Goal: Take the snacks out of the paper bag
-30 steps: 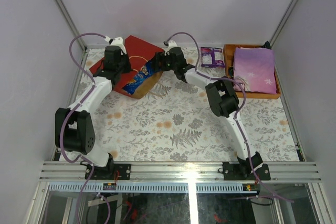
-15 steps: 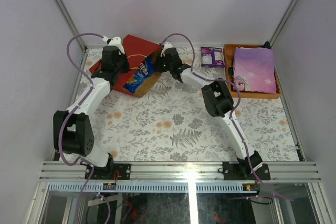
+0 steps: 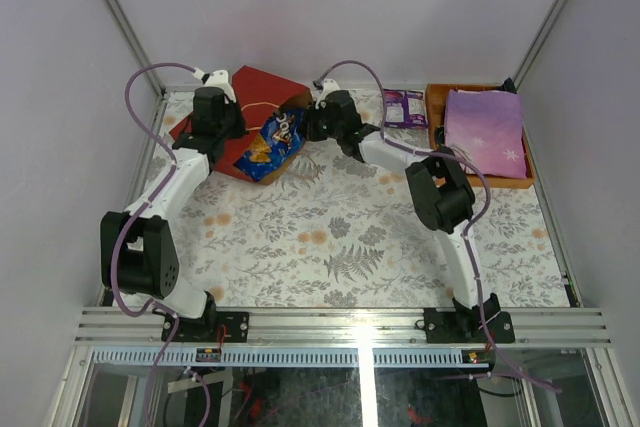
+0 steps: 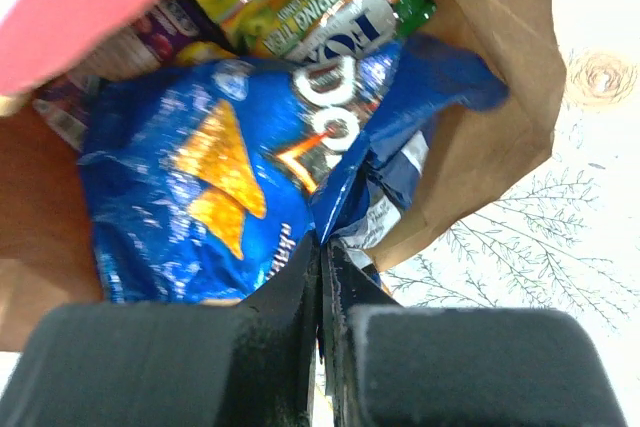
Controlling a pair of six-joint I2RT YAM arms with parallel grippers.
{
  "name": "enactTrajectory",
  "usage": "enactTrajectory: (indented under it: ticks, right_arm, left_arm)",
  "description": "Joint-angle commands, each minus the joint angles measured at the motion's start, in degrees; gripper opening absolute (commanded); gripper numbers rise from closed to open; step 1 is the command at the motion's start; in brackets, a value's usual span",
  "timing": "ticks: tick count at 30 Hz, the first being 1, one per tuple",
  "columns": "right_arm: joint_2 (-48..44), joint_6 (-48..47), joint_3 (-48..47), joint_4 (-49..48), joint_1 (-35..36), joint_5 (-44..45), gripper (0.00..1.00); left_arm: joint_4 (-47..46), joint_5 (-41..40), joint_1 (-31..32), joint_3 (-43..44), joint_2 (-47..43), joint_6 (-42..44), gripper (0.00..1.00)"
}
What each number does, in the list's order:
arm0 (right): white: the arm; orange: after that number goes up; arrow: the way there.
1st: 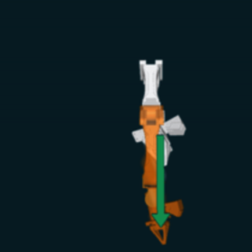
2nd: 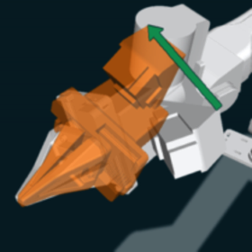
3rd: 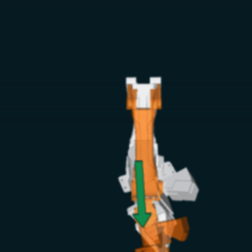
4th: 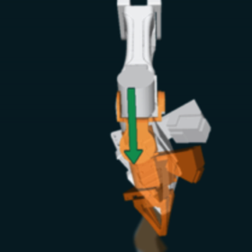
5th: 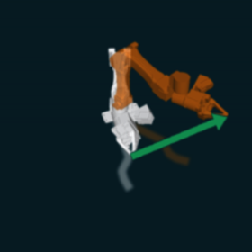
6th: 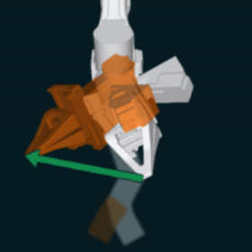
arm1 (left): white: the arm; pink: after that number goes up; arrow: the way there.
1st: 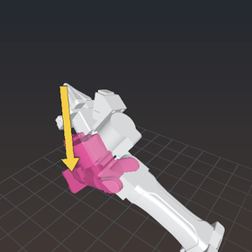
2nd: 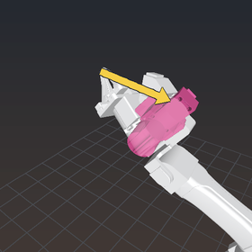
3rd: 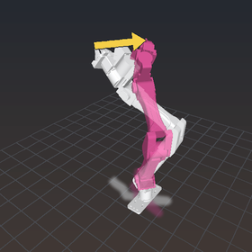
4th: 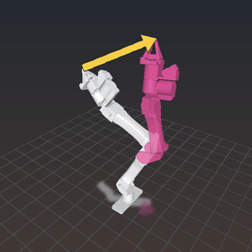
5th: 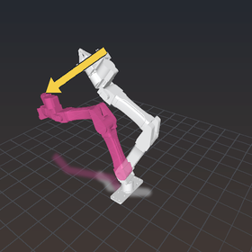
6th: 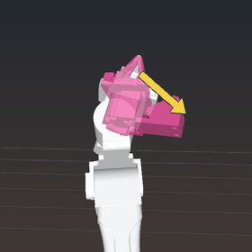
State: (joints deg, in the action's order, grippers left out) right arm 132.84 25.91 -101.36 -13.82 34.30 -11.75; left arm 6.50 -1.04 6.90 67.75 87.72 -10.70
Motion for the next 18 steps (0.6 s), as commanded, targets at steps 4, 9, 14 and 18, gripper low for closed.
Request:
enactTrajectory:
  ticks: [4, 9, 14, 18]
  right_arm:
    - [-11.5, -0.3, 4.7, -7.5, 0.6, -1.6, 0.00]
    - [-13.7, -0.5, 5.0, -5.8, 0.7, -1.8, 0.00]
    - [-17.1, -0.4, 8.3, -3.8, 0.7, -0.7, 0.00]
    - [-23.3, 1.2, 19.2, -8.6, 0.7, 0.9, 0.00]
  left_arm:
    - [-2.0, -2.7, -1.1, -0.2, -0.6, -0.2, 0.01]
    - [-2.6, -3.3, -2.0, -1.4, -1.9, -0.1, 0.01]
    - [-2.7, -1.3, -4.3, -1.4, -0.4, -1.1, 0.01]
    - [-1.3, -1.0, -4.7, 0.9, 2.0, -1.5, 0.00]
